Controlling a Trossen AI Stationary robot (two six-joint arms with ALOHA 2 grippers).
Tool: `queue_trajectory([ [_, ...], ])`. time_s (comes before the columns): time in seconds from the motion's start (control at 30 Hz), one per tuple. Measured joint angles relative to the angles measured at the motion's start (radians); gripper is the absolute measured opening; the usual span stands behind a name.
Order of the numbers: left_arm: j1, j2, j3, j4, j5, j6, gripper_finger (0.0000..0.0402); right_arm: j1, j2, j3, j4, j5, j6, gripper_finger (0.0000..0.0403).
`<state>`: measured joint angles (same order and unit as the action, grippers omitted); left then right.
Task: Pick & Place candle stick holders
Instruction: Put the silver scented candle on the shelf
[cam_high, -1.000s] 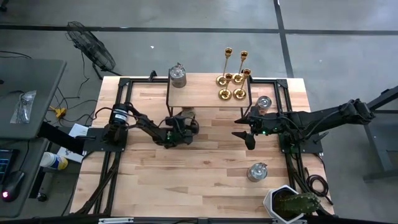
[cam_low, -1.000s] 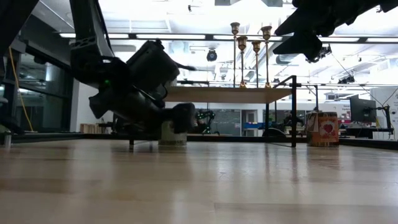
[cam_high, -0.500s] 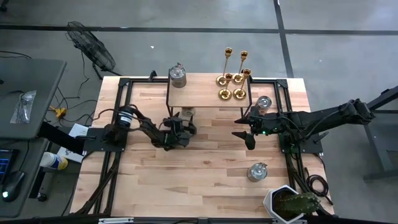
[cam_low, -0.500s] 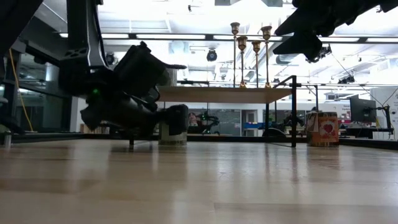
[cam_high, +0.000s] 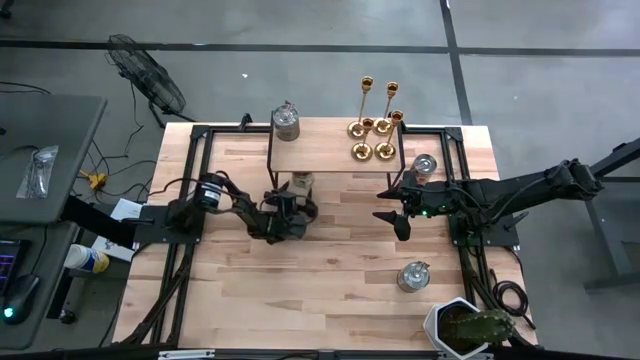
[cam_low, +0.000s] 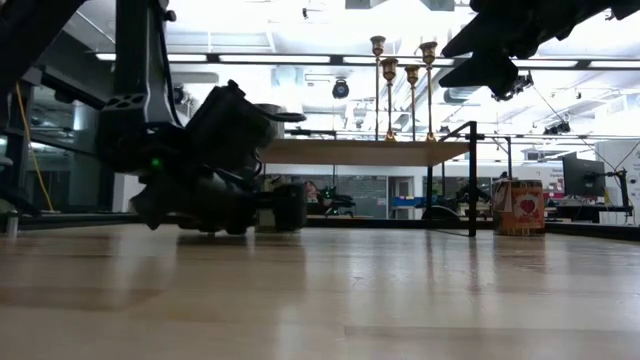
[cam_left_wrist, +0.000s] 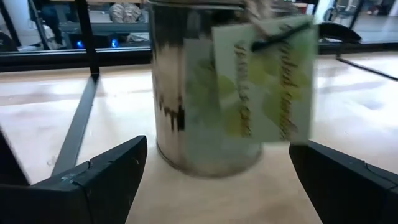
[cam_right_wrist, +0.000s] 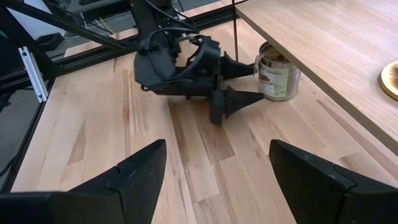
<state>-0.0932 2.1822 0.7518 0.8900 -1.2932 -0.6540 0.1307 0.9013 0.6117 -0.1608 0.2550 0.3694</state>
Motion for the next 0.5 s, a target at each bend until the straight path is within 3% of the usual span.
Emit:
queue_trajectory([
  [0.5, 0.035, 0.000, 0.001, -0.003, 0.000, 0.000, 0.0387, 0.000, 0.000, 0.000, 0.000, 0.000, 0.000, 0.0278],
])
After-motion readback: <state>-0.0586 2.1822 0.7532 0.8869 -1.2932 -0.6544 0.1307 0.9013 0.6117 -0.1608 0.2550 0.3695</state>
